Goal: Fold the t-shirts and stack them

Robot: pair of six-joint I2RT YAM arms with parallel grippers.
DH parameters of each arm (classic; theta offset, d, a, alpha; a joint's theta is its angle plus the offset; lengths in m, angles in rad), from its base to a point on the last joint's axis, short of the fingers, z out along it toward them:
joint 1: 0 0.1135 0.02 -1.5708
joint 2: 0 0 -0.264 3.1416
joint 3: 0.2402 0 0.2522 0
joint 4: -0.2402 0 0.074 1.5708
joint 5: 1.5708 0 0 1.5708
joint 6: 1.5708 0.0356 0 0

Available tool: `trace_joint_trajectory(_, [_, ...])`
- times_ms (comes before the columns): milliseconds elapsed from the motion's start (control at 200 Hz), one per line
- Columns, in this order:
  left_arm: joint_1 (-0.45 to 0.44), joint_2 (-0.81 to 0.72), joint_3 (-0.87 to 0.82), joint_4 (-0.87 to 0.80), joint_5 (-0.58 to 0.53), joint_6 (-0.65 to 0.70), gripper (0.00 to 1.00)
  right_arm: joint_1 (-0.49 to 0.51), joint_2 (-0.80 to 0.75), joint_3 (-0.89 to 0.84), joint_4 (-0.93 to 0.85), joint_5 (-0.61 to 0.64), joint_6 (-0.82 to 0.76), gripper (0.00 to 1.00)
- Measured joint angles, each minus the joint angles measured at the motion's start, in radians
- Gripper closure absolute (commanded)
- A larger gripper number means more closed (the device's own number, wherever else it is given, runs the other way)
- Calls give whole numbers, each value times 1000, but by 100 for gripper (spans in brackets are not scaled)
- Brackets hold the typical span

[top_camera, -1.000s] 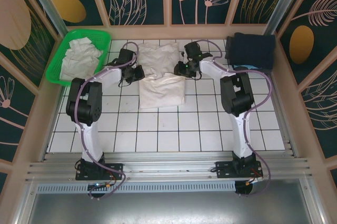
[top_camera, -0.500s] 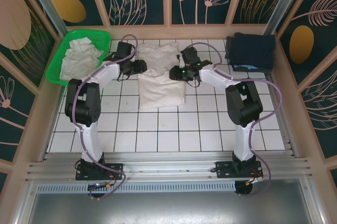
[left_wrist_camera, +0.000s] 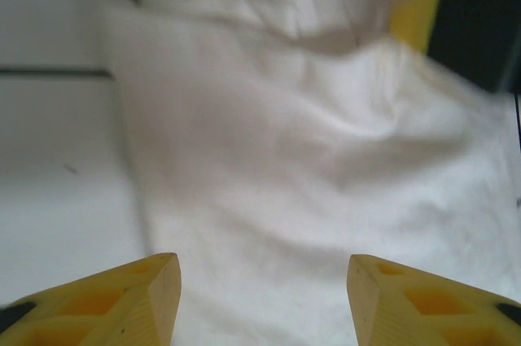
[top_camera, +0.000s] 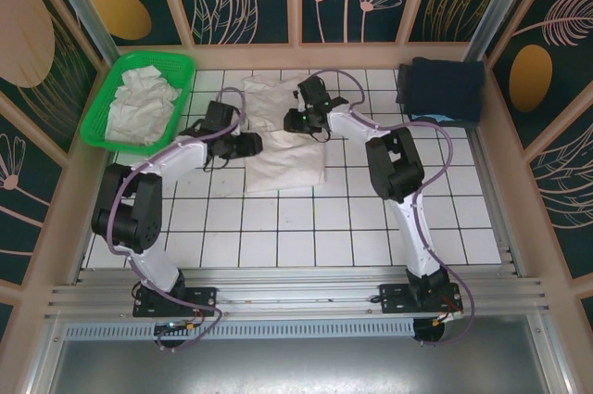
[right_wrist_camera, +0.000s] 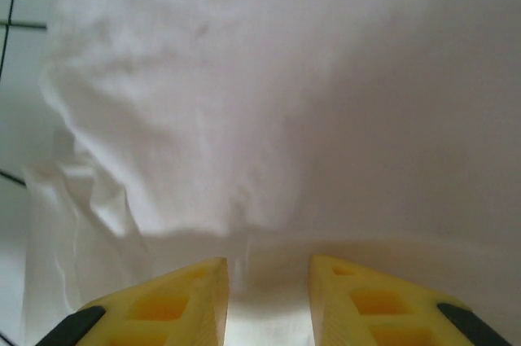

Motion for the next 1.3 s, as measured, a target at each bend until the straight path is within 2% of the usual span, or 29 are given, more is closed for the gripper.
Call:
trace_joint_trajectory(110, [-58, 0, -56, 27, 26, -16, 44, -21, 32, 49, -8, -2, 1, 68])
trace_joint_trajectory(305, [-79, 41, -38, 37, 29, -21, 43, -41, 12, 14, -15, 5, 2, 63])
trace_joint_trajectory(400, [-81, 113, 39, 43, 17, -26, 46, -33, -88, -131, 7, 23, 15, 62])
trace_joint_trajectory(535, [-80, 280, 236, 40, -6, -47, 50, -11, -267, -344, 40, 64, 40, 63])
trace_joint_trajectory(746, [-47, 450, 408, 26, 2, -67, 47, 18, -533, -750, 159, 74, 119, 63])
trace_joint_trajectory(876, [-33, 449, 428, 20, 2, -67, 41, 18, -615, -934, 202, 56, 156, 64])
trace_joint_trajectory(986, [-29, 424, 395, 21, 5, -66, 39, 18, -655, -1021, 239, 27, 179, 64])
trace_joint_trajectory(1136, [-51, 314, 286, 24, 13, -53, 39, 18, -656, -1038, 322, -32, 205, 65])
trace_joint_trajectory(1296, [-92, 168, 119, 64, 46, -52, 39, 18, -617, -1022, 391, -59, 214, 72])
